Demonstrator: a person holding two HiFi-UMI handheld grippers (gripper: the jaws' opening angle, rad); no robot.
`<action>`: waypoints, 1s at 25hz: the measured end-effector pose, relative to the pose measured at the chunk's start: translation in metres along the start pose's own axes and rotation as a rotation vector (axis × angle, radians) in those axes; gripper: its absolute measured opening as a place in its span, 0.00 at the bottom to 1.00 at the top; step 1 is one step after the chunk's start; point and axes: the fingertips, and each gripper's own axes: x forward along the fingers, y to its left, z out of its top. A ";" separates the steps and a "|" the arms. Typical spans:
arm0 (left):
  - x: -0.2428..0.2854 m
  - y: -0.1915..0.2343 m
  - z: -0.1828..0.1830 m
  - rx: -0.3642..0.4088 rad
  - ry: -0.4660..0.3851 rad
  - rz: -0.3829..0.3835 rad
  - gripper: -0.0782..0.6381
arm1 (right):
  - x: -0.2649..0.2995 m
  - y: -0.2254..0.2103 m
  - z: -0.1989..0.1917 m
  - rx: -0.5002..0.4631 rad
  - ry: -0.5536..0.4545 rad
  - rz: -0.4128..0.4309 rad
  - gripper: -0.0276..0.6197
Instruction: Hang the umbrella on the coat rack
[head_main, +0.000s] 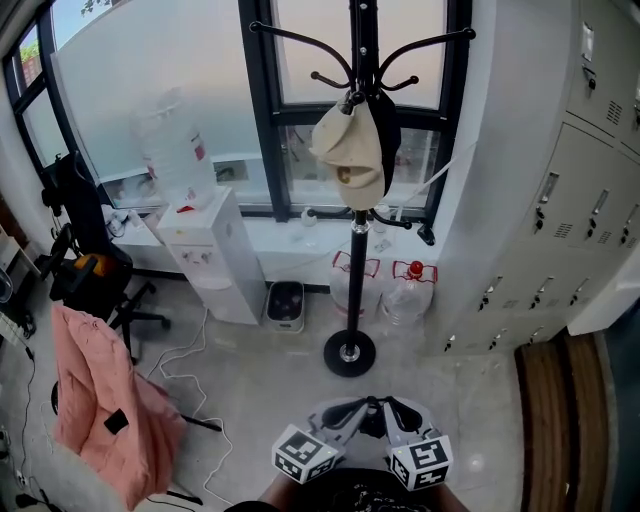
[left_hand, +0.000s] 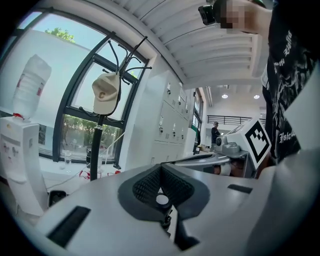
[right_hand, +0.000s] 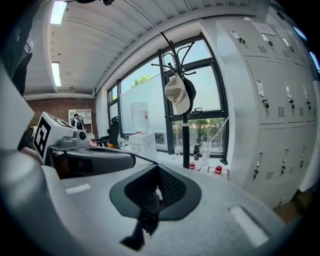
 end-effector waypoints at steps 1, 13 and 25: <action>0.002 0.006 0.001 0.001 0.003 -0.007 0.12 | 0.006 -0.001 0.002 0.003 -0.002 -0.008 0.05; 0.027 0.055 0.024 0.091 0.040 -0.129 0.12 | 0.057 -0.024 0.032 0.047 -0.048 -0.115 0.05; 0.051 0.069 0.052 0.093 0.006 -0.139 0.12 | 0.070 -0.046 0.054 0.077 -0.089 -0.162 0.05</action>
